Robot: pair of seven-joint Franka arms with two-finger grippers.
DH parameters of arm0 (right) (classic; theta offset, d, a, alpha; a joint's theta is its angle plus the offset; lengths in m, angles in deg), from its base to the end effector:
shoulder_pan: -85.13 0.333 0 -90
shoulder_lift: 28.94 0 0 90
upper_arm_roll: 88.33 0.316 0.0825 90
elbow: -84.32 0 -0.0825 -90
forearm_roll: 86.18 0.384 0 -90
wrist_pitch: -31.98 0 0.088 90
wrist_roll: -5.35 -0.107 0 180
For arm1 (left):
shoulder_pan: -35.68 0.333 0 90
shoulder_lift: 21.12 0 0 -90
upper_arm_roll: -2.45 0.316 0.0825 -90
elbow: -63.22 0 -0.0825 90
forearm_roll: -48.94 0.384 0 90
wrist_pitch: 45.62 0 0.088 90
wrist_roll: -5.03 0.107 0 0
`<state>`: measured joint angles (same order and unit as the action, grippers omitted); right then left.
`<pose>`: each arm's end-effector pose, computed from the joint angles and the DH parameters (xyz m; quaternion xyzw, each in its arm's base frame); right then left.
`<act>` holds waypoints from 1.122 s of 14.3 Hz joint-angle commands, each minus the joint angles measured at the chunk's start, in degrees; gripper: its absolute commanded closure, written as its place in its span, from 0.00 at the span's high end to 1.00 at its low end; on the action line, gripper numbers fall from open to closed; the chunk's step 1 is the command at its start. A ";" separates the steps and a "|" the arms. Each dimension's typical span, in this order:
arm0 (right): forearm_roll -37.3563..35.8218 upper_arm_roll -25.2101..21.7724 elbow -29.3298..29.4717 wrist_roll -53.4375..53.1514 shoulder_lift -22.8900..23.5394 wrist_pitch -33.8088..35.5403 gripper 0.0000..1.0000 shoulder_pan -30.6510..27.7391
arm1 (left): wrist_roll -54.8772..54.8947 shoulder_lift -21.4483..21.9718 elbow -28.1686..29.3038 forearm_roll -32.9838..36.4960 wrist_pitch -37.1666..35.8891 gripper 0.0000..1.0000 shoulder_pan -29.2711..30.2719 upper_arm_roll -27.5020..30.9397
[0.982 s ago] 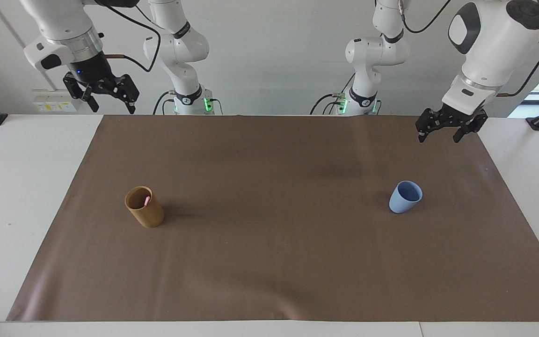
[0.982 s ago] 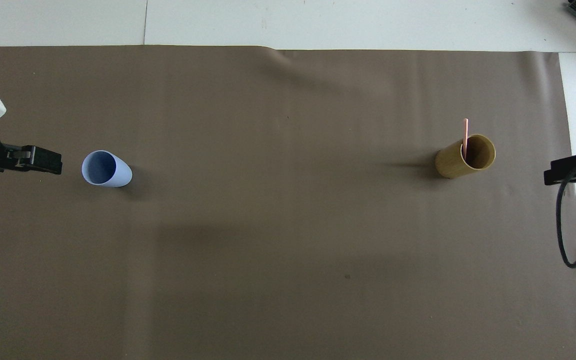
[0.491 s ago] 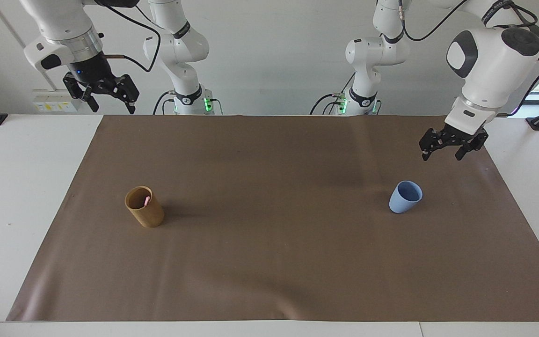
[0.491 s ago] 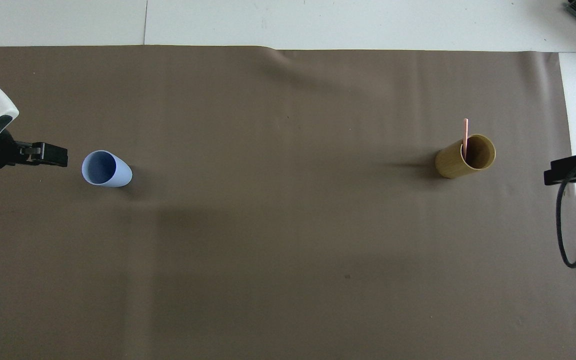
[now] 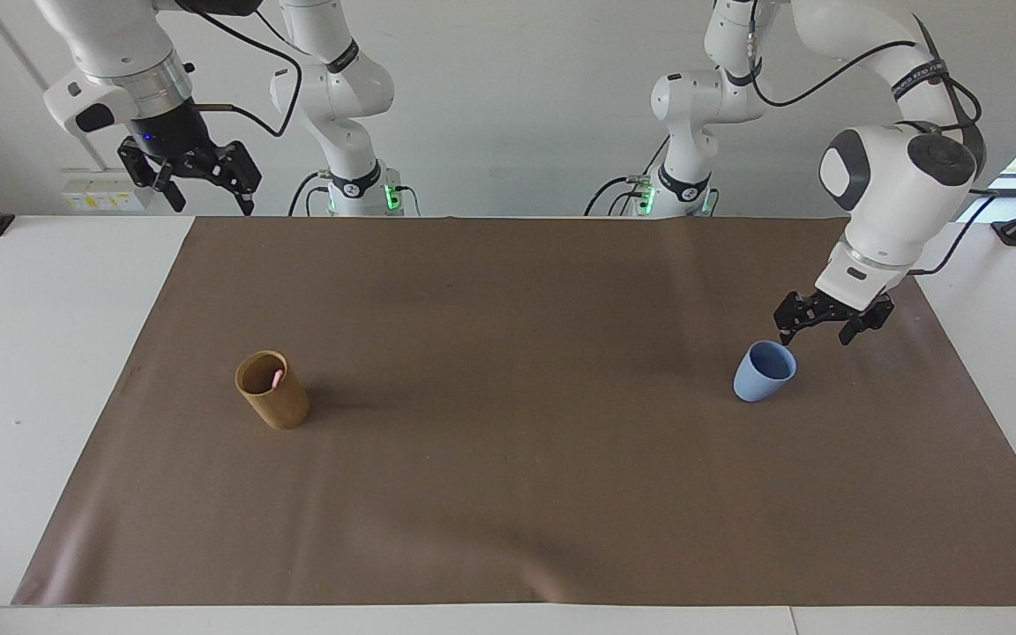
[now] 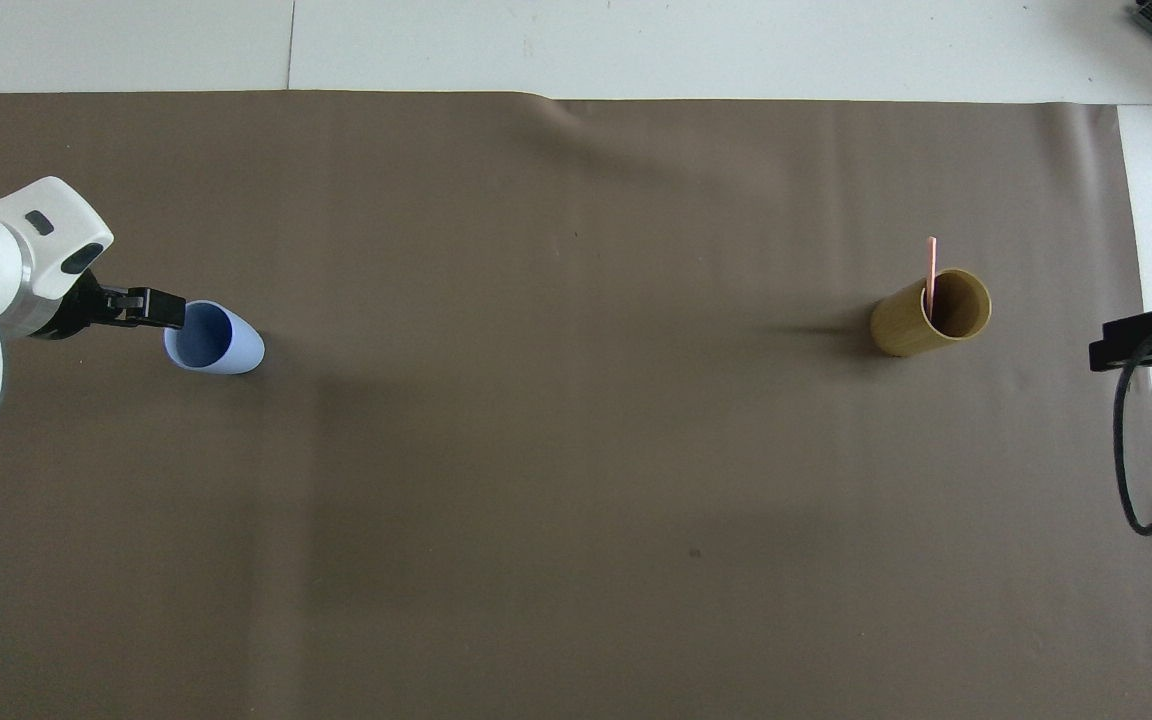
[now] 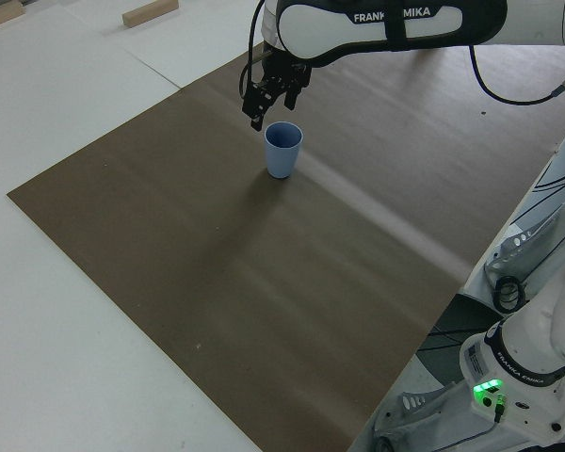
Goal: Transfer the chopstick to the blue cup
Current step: 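Reach the left gripper forward and grasp the light blue cup rim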
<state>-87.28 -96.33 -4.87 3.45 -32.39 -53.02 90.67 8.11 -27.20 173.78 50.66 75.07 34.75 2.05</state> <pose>0.5263 -0.0274 0.6557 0.9992 -0.0387 -0.0068 0.0053 0.5910 -0.0122 0.4395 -0.9983 0.0456 -0.0351 0.0133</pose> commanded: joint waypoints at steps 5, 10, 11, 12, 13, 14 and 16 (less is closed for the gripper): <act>1.01 0.53 -2.31 0.06 -1.99 -0.52 1.00 -0.89 | 0.87 -2.44 7.38 -0.32 12.80 0.57 0.75 -0.30; 1.10 0.53 -1.95 0.23 -1.82 -0.26 1.00 -0.89 | 0.69 -2.61 6.69 -0.32 12.03 0.00 0.40 -0.30; 1.01 0.53 -1.95 0.23 -1.82 -0.25 1.00 -0.89 | 0.43 -2.53 6.51 -0.32 11.59 0.00 -0.04 -0.30; 1.01 0.53 -1.95 0.23 -1.82 -0.25 1.00 -0.80 | 0.25 -2.00 6.34 -0.32 10.54 0.00 -0.39 -0.39; 1.10 0.53 -1.95 0.23 -1.82 -0.25 1.00 -0.80 | 0.08 -1.30 5.90 -0.32 8.36 0.00 -0.48 -0.65; 1.10 0.53 -1.95 0.23 -1.82 -0.25 1.00 -0.89 | -0.10 0.27 5.37 -0.32 5.20 0.00 -2.14 -0.74; 1.10 0.53 -1.95 0.23 -1.82 -0.25 1.00 -0.80 | -3.76 1.16 5.54 -0.32 2.53 0.00 -6.52 -0.66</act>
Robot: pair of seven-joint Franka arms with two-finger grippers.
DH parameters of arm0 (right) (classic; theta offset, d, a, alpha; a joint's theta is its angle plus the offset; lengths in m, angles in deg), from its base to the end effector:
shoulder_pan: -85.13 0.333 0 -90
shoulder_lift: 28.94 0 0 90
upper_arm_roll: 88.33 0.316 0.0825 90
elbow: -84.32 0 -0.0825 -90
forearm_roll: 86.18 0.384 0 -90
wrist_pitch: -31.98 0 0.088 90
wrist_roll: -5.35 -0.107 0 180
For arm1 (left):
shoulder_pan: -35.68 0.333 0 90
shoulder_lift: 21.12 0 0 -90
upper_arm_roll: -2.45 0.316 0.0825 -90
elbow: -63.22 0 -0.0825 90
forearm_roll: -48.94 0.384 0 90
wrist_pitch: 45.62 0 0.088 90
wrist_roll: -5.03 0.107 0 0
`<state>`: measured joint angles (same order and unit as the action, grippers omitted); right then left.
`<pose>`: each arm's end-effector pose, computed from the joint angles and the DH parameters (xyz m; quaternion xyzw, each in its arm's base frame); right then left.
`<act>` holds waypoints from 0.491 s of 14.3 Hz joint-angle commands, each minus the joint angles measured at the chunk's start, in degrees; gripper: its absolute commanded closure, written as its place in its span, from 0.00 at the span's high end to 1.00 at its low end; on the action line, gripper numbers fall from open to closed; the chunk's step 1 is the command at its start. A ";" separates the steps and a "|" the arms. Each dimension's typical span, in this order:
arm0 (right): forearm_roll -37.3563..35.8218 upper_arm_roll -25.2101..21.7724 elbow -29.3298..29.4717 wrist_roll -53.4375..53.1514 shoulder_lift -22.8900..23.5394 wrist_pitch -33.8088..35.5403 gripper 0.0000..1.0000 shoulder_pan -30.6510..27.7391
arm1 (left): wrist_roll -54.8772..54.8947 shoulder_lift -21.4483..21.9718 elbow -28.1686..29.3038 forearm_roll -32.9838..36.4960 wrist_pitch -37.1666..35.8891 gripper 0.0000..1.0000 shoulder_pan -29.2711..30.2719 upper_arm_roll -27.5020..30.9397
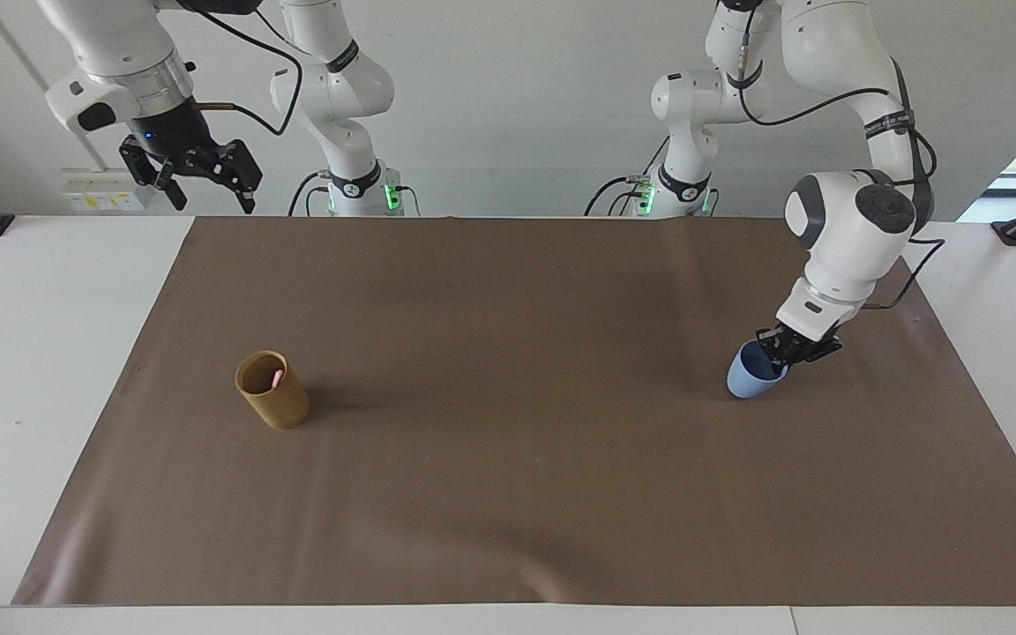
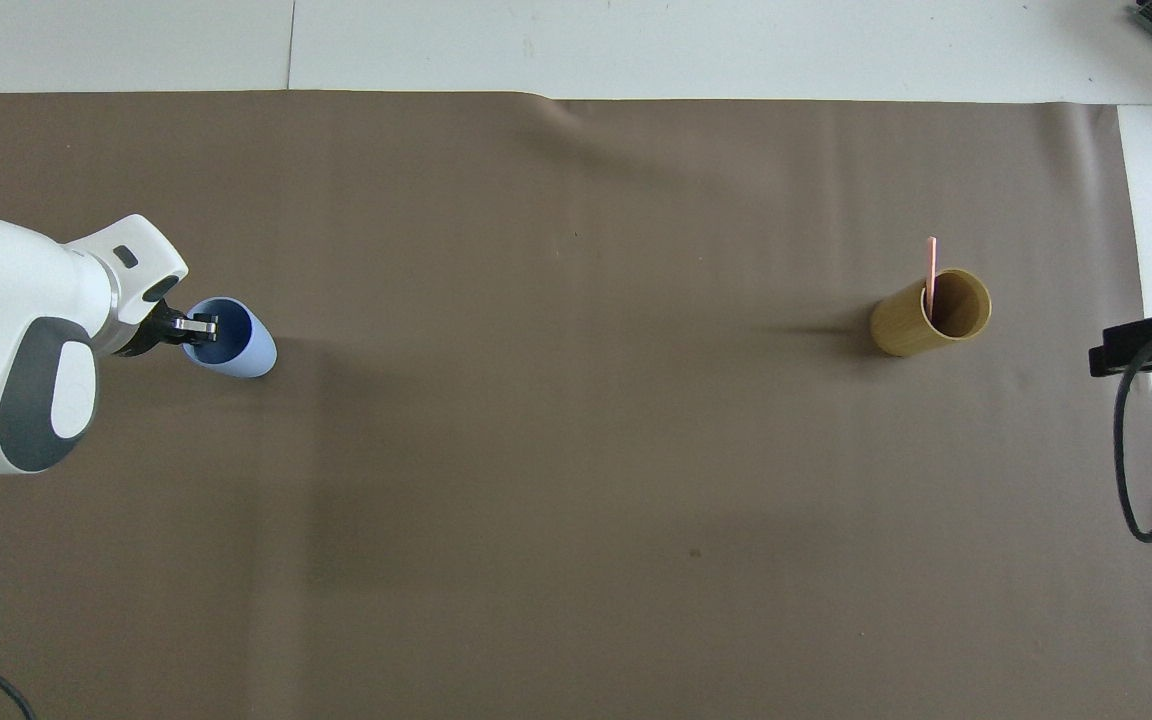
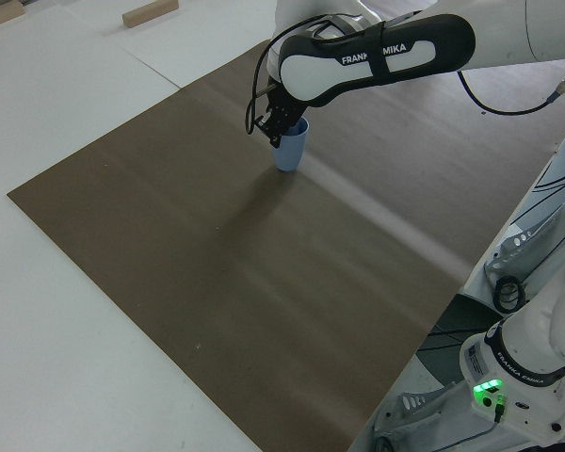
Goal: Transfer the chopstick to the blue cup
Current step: 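Carry the blue cup with the left gripper toward the table center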
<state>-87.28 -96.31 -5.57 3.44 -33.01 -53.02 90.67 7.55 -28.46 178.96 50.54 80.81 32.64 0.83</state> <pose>0.5228 -0.0275 0.6557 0.9992 -0.0385 -0.0075 0.0046 0.5813 -0.0461 0.3938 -0.9970 0.0704 -0.0294 0.0091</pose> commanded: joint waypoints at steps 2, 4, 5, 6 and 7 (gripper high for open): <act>1.10 0.52 -1.24 0.24 -1.20 -0.25 1.00 -0.80 | -10.76 2.77 0.71 -0.20 -3.04 0.00 -9.24 0.57; 1.10 0.52 -1.24 0.24 -1.20 -0.25 1.00 -0.89 | -17.44 3.12 0.89 -0.28 -2.95 0.00 -14.69 0.57; 1.10 0.52 -1.24 0.24 -1.20 -0.25 1.00 -0.89 | -21.82 3.13 0.89 -0.28 -2.69 0.00 -17.50 0.48; 1.10 0.52 -1.24 0.24 -1.20 -0.25 1.00 -0.80 | -26.30 2.86 0.98 -0.28 -1.99 0.00 -21.27 0.57; 1.10 0.52 -1.24 0.24 -1.20 -0.25 1.00 -0.80 | -30.00 2.51 1.06 -0.28 -0.68 0.00 -23.92 0.57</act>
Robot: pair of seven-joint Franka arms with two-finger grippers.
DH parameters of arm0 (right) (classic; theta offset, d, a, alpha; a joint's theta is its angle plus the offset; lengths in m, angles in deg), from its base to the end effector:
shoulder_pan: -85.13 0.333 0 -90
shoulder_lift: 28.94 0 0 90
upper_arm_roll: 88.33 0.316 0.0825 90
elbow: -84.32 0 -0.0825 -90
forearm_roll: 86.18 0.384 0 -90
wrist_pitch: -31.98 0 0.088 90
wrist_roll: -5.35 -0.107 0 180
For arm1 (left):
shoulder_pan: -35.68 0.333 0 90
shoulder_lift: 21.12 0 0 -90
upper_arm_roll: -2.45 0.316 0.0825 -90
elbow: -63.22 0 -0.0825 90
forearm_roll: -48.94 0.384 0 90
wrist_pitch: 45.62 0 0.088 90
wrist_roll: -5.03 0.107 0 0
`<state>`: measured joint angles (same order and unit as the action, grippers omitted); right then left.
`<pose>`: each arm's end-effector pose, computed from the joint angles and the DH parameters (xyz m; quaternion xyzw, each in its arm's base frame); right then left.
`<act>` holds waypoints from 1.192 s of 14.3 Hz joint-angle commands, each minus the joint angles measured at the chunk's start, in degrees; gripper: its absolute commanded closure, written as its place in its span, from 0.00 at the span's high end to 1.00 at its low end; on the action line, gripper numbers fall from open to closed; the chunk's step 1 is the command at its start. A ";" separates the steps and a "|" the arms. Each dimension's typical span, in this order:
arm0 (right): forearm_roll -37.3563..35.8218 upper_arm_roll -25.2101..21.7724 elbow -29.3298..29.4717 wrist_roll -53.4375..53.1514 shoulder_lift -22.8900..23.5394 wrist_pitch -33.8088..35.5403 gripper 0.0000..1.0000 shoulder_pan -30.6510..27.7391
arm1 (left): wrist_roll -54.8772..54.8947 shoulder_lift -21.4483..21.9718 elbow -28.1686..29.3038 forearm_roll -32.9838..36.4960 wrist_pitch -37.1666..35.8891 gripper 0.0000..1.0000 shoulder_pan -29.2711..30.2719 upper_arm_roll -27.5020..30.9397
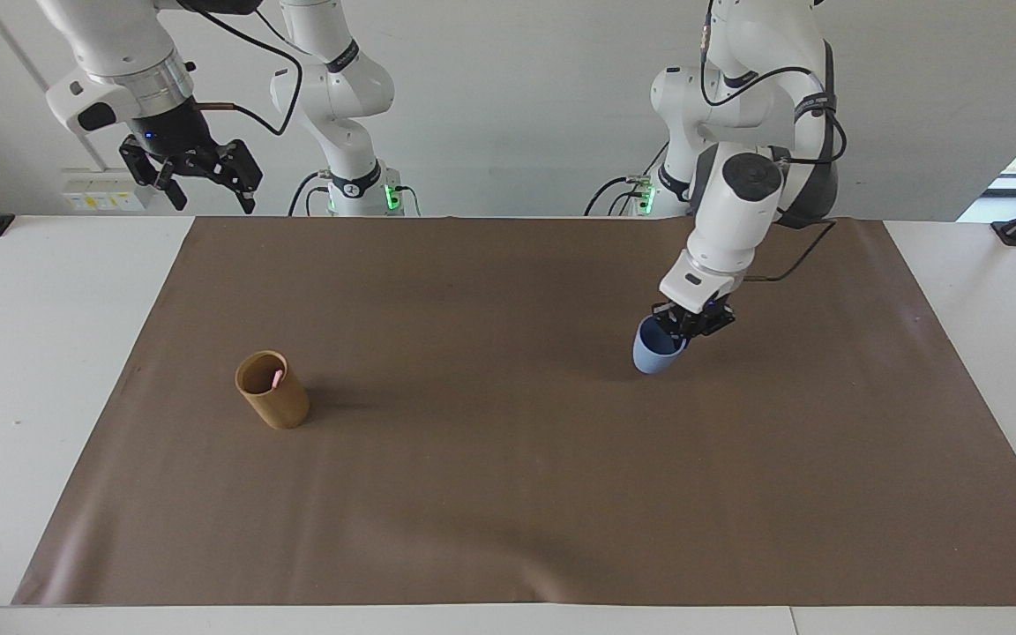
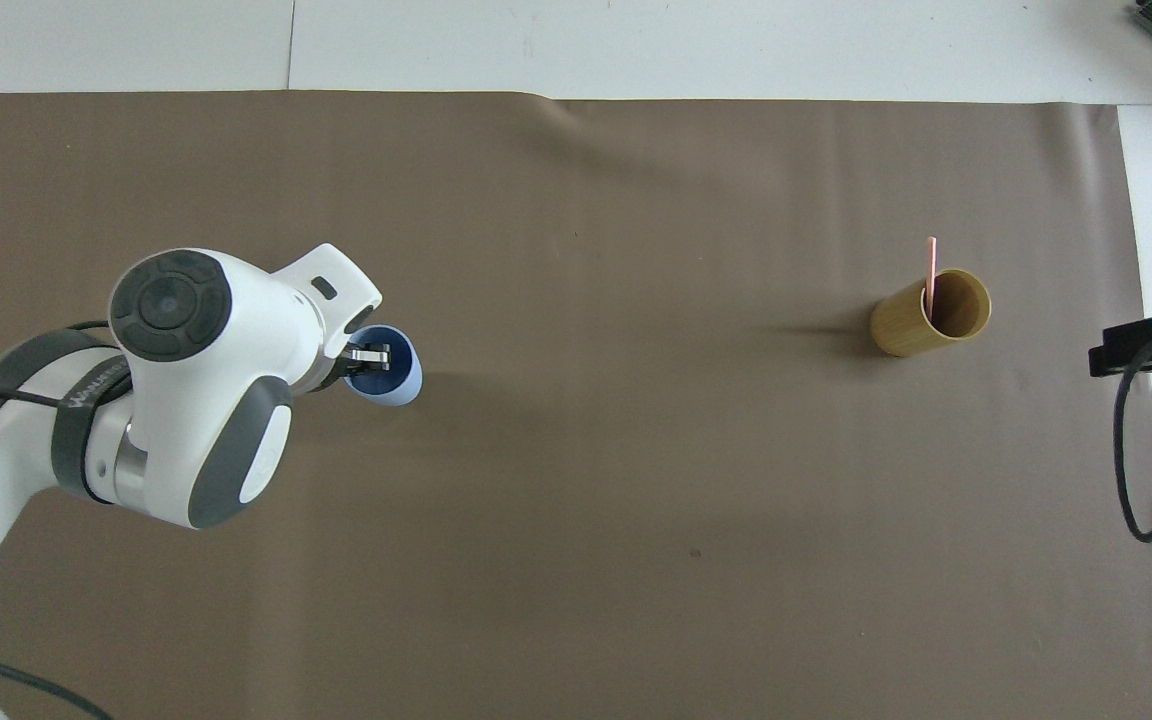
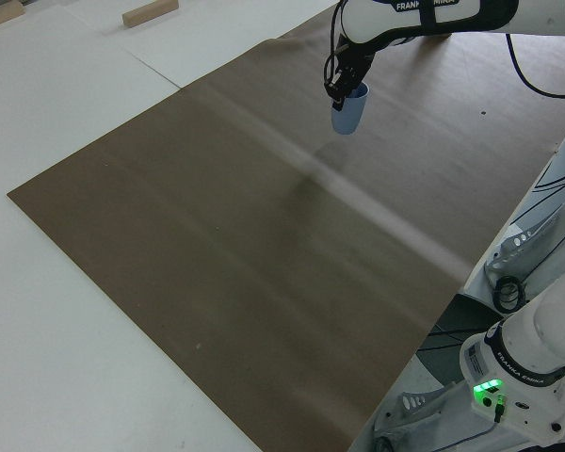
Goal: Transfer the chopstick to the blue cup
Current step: 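Carry the blue cup with the left gripper toward the table center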
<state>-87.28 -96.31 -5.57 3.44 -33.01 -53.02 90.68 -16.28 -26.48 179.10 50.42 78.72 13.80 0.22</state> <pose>0.5228 -0.0274 0.6557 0.9992 -0.0384 -0.0075 0.0046 0.5267 -0.2342 0.4093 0.9991 -0.0313 0.0285 0.0021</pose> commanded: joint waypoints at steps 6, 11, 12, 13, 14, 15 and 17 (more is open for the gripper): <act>1.01 0.51 -1.24 0.24 -1.20 -0.25 1.00 -0.81 | -21.91 -3.42 1.54 -0.16 9.94 0.00 -17.31 1.17; 1.10 0.51 -1.24 0.24 -1.20 -0.25 1.00 -0.80 | -22.73 -5.63 0.49 -0.16 10.66 0.66 -19.18 1.17; 1.10 0.51 -1.24 0.24 -1.20 -0.25 1.00 -0.80 | -22.64 -5.02 0.40 -0.16 10.30 0.98 -18.91 1.17; 1.10 0.51 -1.24 0.24 -1.20 -0.25 1.00 -0.89 | -22.64 -4.57 0.31 -0.16 9.52 1.00 -18.65 1.26; 1.10 0.51 -1.24 0.24 -1.20 -0.17 1.00 -0.81 | -22.47 -3.44 0.14 -0.16 8.20 1.00 -18.56 1.35; 1.01 0.51 -1.24 0.24 -1.20 -0.25 1.00 -0.89 | -22.03 -2.38 0.14 -0.16 6.28 1.00 -18.47 1.43; 1.01 0.51 -1.24 0.24 -1.20 -0.25 1.00 -0.80 | -20.98 1.21 0.22 -0.16 1.45 1.00 -17.34 1.79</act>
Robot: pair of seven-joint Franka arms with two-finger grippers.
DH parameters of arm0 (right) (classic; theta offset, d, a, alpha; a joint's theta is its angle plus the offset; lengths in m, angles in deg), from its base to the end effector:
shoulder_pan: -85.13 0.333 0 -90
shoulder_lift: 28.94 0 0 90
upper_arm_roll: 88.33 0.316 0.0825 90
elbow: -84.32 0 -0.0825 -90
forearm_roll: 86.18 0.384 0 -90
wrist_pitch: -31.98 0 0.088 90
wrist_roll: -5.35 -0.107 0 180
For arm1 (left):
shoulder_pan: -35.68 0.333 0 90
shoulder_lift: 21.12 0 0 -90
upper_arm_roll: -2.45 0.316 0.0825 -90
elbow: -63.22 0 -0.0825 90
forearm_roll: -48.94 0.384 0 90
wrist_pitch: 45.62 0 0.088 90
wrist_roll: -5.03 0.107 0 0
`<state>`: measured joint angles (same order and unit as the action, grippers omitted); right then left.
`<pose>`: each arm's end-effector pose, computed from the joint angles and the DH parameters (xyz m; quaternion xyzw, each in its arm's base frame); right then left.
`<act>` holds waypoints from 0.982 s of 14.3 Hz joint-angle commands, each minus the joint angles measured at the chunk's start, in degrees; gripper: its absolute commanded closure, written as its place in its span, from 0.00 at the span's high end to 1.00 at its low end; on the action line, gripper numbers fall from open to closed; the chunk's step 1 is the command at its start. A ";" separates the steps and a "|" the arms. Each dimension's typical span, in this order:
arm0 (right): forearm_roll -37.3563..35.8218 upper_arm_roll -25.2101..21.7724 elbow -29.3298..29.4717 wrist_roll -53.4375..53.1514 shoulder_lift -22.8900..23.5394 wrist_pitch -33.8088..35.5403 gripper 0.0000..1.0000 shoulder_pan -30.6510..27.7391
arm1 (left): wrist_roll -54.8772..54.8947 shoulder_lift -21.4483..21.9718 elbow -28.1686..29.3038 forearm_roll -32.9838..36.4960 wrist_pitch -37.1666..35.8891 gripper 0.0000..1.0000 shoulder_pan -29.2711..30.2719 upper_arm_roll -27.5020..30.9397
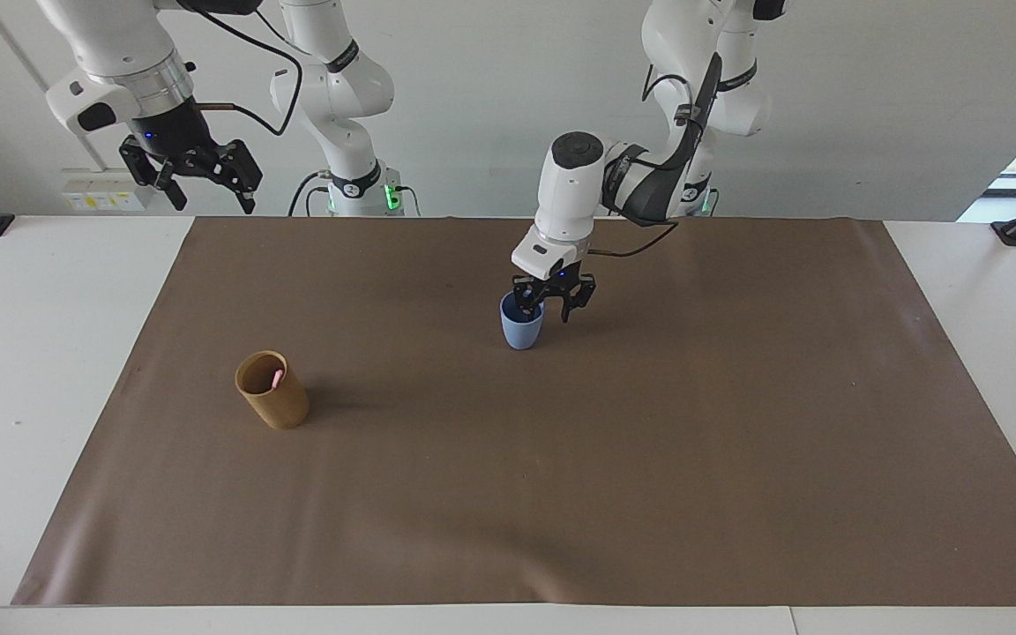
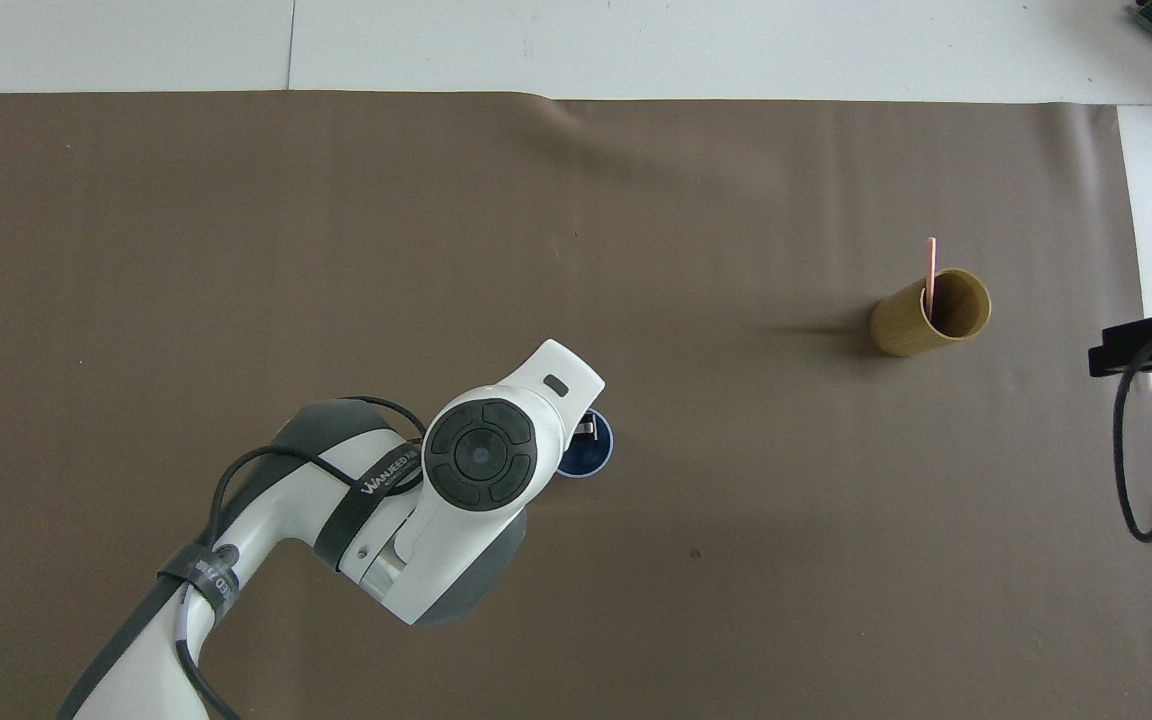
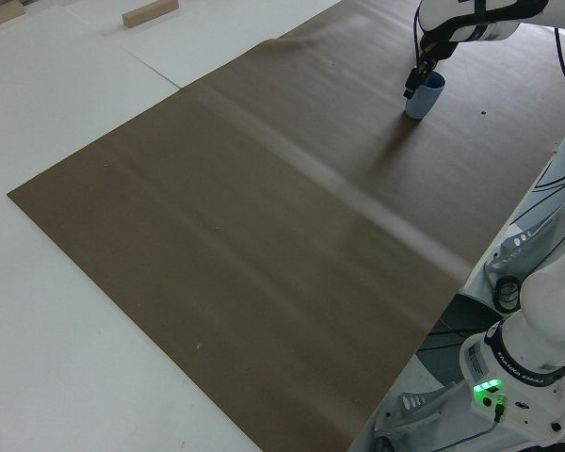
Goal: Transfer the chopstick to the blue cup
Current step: 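Carry the blue cup with the left gripper toward the table center, then release the cup and withdraw the left gripper to rest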
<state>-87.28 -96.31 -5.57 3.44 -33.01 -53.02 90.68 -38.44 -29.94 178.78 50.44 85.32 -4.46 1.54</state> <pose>0.5228 -0.0274 0.6557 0.9992 -0.0384 -0.0075 0.0046 0.4479 -0.3889 0.3876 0.9982 0.0132 0.0485 0.0317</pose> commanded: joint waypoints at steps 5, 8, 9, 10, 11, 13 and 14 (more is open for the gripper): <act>1.10 0.42 -1.24 0.24 -1.20 -0.25 1.00 -0.81 | 12.95 14.26 1.16 -0.19 -20.36 1.00 9.09 0.47; 1.10 0.42 -1.24 0.24 -1.20 -0.17 1.00 -0.80 | 19.28 16.28 0.72 -0.19 -24.06 1.00 15.07 0.56; 1.10 0.51 -1.24 0.24 -1.20 -0.25 1.00 -0.80 | 21.12 16.99 0.37 -0.10 -25.29 1.00 17.17 0.56; 1.01 0.42 -1.24 0.24 -1.20 -0.17 1.00 -0.80 | 24.27 17.26 -0.68 -0.10 -26.00 1.00 19.19 0.56; 1.10 0.51 -1.24 0.24 -1.20 -0.17 1.00 -0.80 | 27.44 17.26 -2.60 -0.10 -27.05 1.00 21.13 0.64; 1.10 0.51 -1.24 0.24 -1.20 -0.17 1.00 -0.80 | 33.07 15.86 -7.96 -0.10 -29.77 1.00 25.43 0.65; 1.01 0.42 -1.24 0.24 -1.20 -0.17 1.00 -0.80 | 35.88 15.33 -10.59 -0.10 -32.13 1.00 27.28 0.65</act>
<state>-87.28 -96.31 -5.57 3.44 -33.01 -53.02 90.68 -7.79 -13.44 174.04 50.44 58.20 19.02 2.86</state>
